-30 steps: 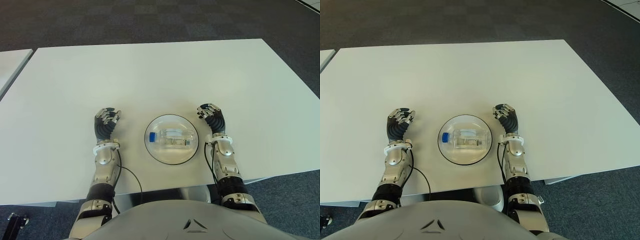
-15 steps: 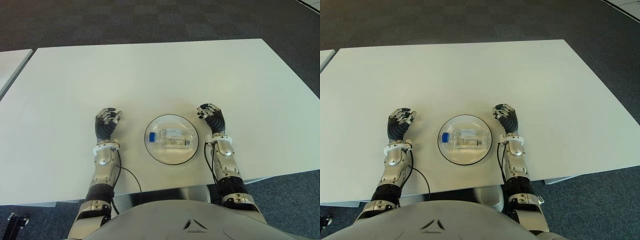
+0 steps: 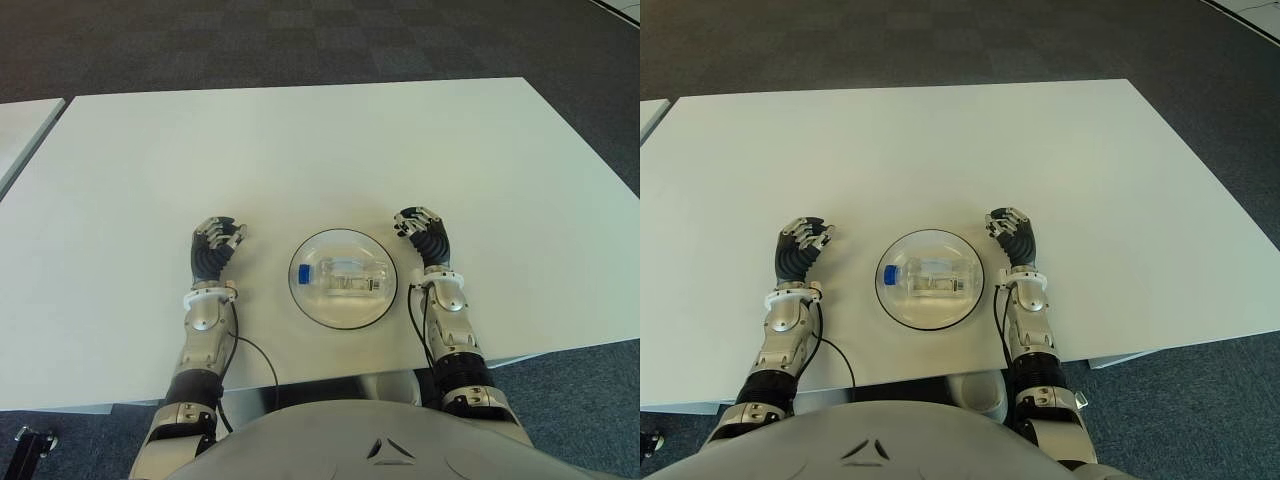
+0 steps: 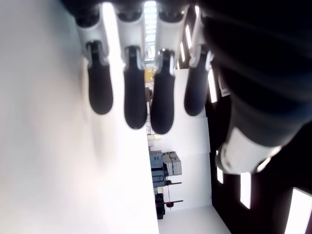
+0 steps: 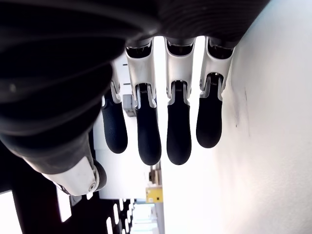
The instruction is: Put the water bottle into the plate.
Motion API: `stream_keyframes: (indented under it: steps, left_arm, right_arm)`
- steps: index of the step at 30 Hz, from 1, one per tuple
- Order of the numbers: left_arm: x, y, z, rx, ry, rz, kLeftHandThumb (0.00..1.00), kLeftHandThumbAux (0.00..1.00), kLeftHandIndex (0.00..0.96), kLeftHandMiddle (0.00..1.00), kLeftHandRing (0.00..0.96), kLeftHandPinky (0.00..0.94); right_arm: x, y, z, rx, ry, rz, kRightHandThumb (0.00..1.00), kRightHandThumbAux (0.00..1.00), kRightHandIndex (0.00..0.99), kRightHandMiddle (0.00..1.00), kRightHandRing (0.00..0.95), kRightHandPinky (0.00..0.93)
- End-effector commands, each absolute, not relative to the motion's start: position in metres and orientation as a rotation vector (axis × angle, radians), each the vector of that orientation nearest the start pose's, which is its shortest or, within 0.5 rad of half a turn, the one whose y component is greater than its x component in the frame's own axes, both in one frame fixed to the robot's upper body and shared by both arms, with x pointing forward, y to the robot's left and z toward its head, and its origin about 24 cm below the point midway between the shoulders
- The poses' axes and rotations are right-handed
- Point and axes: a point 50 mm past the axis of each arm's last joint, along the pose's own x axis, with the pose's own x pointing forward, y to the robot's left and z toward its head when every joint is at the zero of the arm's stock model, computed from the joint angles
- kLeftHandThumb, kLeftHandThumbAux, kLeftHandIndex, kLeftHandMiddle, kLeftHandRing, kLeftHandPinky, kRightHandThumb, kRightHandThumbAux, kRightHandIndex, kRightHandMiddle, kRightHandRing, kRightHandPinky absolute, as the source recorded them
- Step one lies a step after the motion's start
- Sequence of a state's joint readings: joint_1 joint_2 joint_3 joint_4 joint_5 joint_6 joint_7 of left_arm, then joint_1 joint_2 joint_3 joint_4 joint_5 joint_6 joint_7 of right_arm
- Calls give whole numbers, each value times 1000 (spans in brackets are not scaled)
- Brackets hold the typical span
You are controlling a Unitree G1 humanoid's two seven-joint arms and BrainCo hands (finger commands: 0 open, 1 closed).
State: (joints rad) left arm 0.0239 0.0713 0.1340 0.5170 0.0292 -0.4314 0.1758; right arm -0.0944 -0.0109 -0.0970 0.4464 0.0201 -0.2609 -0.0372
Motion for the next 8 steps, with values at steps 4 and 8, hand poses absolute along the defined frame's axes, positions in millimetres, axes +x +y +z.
stream_keyframes:
  steps: [4, 8]
  left_arm:
    - [206, 209, -54, 94, 232, 264, 696, 721, 421, 493, 489, 475]
    - [206, 209, -54, 87, 235, 257, 693, 722, 419, 488, 488, 475]
  right_arm:
    - [253, -170, -24, 36, 163, -128, 707, 731, 428, 490, 503, 520]
    - [253, -170, -24, 38, 161, -130, 707, 732, 428, 489, 499, 515]
